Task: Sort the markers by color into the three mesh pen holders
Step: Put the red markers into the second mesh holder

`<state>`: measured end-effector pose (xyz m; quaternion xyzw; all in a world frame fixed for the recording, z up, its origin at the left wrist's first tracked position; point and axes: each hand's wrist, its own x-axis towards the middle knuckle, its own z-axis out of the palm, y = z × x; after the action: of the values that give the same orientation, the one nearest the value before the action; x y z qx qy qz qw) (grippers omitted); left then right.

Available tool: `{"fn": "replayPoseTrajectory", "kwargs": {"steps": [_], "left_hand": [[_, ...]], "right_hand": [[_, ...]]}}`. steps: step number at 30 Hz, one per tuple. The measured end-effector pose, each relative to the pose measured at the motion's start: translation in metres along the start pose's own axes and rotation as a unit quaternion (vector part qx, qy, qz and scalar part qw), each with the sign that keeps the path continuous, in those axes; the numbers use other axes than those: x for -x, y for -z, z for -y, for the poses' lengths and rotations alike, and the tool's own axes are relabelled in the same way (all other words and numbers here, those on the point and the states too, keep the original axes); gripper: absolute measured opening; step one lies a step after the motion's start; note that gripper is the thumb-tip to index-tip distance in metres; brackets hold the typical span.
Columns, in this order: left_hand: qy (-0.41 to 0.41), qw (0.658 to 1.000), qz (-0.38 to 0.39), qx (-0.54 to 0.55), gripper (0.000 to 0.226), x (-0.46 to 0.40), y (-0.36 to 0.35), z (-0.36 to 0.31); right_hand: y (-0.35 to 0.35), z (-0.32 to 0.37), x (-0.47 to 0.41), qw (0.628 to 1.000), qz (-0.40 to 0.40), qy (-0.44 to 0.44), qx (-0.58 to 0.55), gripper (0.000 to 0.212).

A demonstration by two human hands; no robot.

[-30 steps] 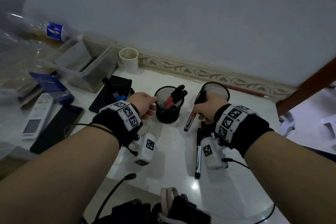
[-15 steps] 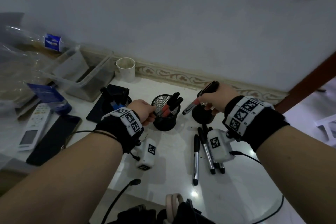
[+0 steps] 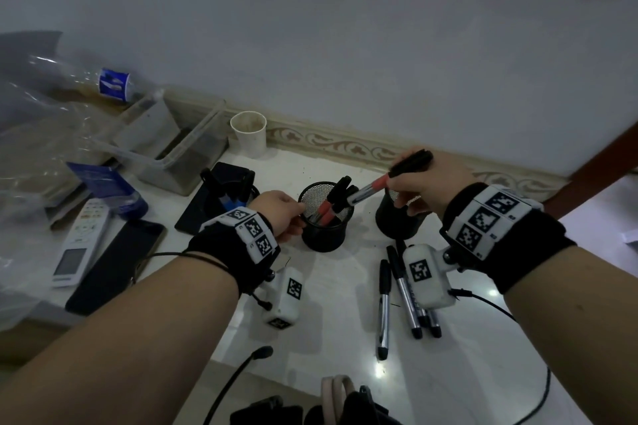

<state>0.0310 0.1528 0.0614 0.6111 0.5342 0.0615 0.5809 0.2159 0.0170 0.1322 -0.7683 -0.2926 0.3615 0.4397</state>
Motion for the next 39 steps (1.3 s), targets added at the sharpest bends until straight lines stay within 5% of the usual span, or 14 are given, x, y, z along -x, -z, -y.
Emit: {"fn": "replayPoseTrajectory", "kwargs": {"steps": [8, 15, 21, 39], "left_hand": [[-0.005, 1.000, 0.017, -0.020, 0.013, 0.001, 0.002, -0.003], [-0.012, 0.998, 0.026, -0.047, 0.016, 0.002, 0.004, -0.007], [-0.016, 0.998, 0.029, -0.053, 0.016, 0.002, 0.004, -0.007], [-0.019, 0.998, 0.023, -0.049, 0.013, 0.001, 0.002, -0.005]], "right_hand": [[-0.022, 0.003, -0.003, 0.998, 0.025, -0.014, -0.050, 0.013], [-0.041, -0.001, -0.017, 0.991, 0.035, 0.009, 0.129, 0.022], [-0.045, -0.004, -0.022, 0.981, 0.031, 0.035, 0.189, 0.004], [-0.029, -0.013, -0.029, 0.985, 0.012, 0.013, 0.171, 0.008]]}}
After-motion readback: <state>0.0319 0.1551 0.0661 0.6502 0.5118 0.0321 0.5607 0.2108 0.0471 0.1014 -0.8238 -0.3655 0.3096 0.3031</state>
